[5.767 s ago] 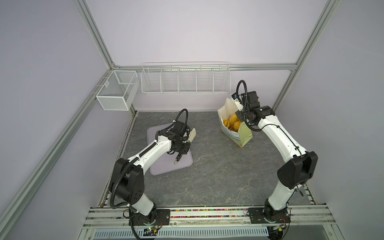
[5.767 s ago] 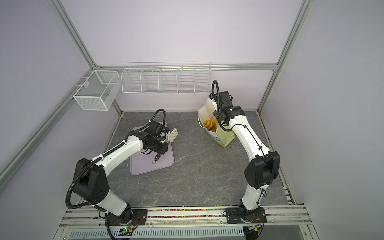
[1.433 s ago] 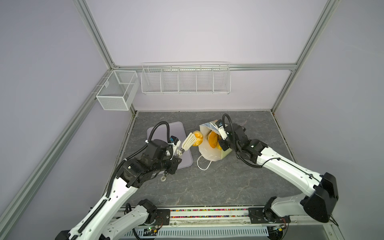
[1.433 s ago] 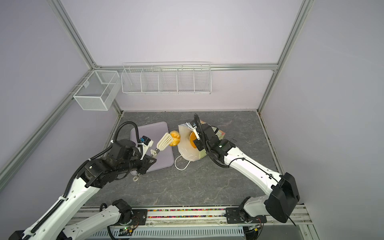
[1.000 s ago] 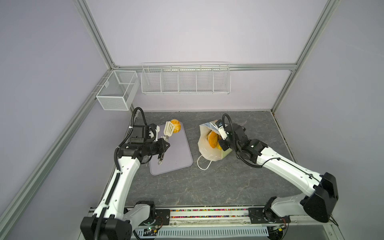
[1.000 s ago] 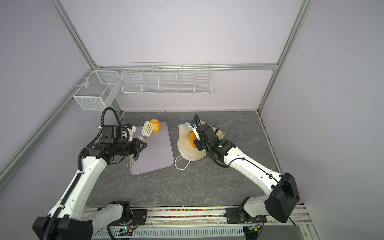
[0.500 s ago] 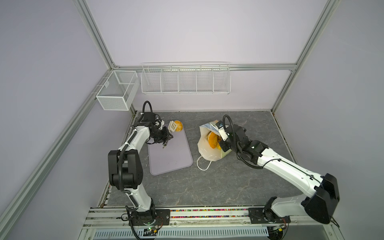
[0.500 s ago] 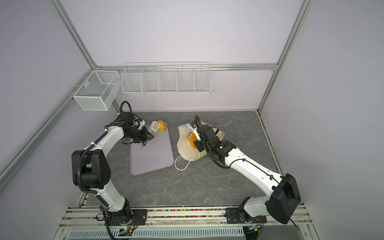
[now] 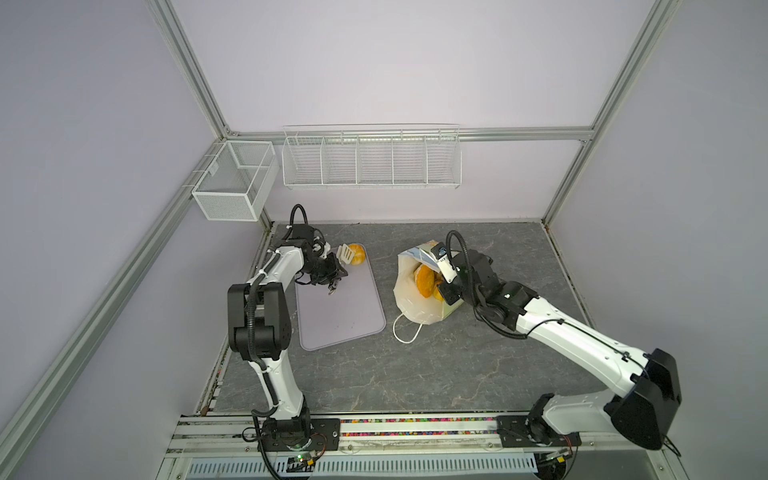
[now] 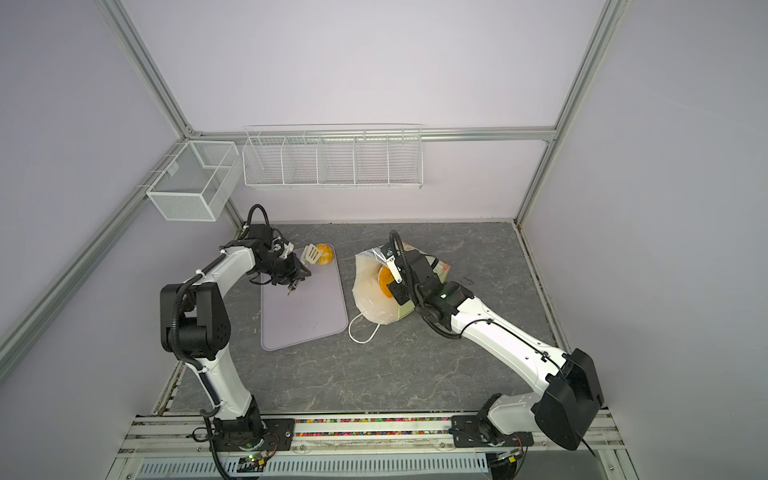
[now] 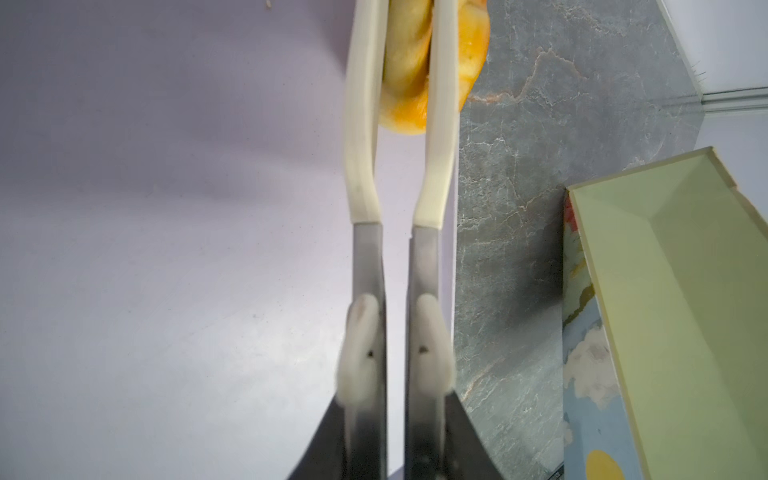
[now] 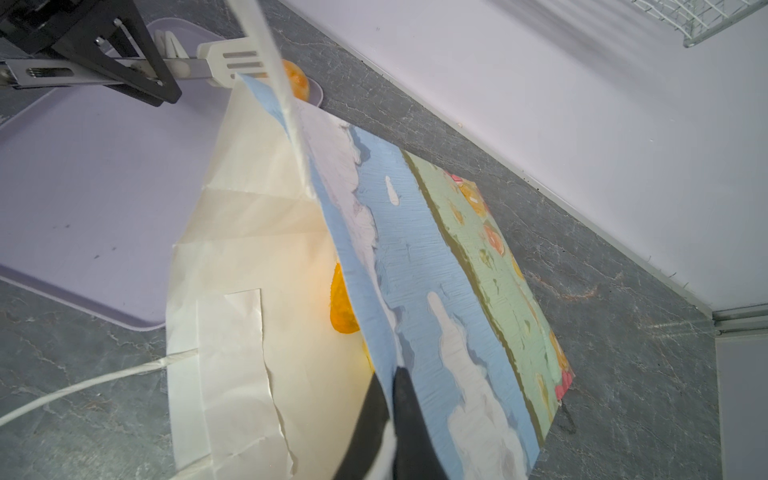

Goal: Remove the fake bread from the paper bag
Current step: 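Lower the bread onto the tray and open the tongs with the left gripper, then reach the tongs back into the bag mouth with the left gripper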

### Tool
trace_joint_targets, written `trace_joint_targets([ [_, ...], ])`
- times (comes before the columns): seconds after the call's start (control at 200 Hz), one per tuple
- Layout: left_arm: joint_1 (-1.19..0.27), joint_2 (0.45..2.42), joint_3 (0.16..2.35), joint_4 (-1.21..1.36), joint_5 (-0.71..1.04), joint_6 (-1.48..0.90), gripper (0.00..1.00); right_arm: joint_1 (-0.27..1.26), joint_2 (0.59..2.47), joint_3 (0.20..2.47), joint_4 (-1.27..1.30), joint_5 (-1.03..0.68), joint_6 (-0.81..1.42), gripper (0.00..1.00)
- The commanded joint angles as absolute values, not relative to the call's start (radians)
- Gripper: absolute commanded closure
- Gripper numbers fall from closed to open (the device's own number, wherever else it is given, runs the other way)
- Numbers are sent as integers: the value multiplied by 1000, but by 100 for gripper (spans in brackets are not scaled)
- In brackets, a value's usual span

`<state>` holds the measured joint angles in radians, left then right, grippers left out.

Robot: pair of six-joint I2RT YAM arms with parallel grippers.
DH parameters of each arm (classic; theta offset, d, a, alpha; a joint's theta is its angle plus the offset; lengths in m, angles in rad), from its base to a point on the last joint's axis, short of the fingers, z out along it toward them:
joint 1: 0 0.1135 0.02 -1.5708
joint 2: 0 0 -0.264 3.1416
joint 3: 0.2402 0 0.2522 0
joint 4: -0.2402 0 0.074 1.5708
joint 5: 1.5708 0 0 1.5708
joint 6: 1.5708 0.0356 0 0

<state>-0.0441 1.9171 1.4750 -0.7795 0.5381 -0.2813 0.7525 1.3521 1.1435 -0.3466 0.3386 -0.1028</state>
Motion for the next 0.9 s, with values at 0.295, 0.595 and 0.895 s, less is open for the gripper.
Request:
trace_joint_targets([
  [0.295,-38,1892,1527,-846,501,-256,58,747,1309,1112,-343,319,-118,93],
  [0.595,-31,1831,1517,-862,443,-231,58,748,1313,1111,-344,314,-115,93],
  [0.895,-29,1780,1495,-883,446,-204,59,748,1313,1106,-353,308,-105,93],
])
